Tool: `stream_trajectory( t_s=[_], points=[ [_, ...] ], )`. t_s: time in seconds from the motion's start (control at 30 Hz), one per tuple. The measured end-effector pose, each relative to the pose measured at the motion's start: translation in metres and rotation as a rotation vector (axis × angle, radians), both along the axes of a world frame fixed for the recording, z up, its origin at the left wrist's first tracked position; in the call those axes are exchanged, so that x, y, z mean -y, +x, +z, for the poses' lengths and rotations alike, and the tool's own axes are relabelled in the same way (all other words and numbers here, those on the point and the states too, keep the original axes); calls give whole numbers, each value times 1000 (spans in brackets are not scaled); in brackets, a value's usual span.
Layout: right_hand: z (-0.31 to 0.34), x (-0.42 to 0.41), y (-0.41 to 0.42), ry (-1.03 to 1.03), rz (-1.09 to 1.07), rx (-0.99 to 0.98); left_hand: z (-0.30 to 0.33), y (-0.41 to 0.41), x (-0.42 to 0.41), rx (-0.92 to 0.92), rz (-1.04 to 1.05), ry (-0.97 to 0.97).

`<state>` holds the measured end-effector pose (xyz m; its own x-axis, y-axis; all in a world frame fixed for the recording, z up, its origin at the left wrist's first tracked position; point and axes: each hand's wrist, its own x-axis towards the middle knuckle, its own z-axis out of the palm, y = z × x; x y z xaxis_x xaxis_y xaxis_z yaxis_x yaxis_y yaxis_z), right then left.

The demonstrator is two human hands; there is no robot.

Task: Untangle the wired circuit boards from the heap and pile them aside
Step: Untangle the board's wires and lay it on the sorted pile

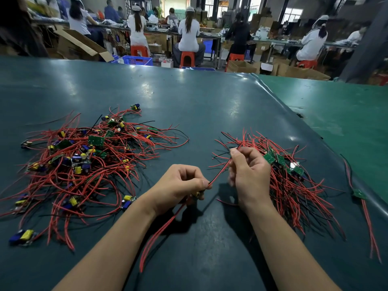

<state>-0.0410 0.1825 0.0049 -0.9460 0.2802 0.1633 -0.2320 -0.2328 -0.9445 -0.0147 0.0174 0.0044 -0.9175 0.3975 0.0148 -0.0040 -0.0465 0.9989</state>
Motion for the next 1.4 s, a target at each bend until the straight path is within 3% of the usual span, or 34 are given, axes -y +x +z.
stream_trajectory(
  t_s=[0.2, 0.27, 0.4, 0.53, 0.63, 0.8, 0.93, 1.23, 1.4],
  points=[
    [4, -11, -5, -203, -120, 11, -3, 4, 5, 62, -144, 122],
    [4, -12, -5, -147, -103, 38, -1, 4, 4, 90, -111, 271],
    [-2, 6, 9, 137, 217, 139, 6, -3, 4, 173, 103, 576],
    [-2, 16, 20, 284, 480, 132, 6, -8, 5, 210, 250, 828],
    [1, 20, 23, 166, 514, 145, 2, -10, 1, 123, 307, 786],
    [3, 20, 16, -112, 334, 192, -3, -8, -9, -149, 407, 458],
    [1, 18, 14, -155, 299, 264, -4, -4, -15, -272, 444, 277],
    [3, 10, 9, -39, 290, 220, -2, -3, -16, -302, 472, 241],
    [8, 4, 6, -189, 159, 119, -2, -6, -9, -248, 487, 333]
  ],
)
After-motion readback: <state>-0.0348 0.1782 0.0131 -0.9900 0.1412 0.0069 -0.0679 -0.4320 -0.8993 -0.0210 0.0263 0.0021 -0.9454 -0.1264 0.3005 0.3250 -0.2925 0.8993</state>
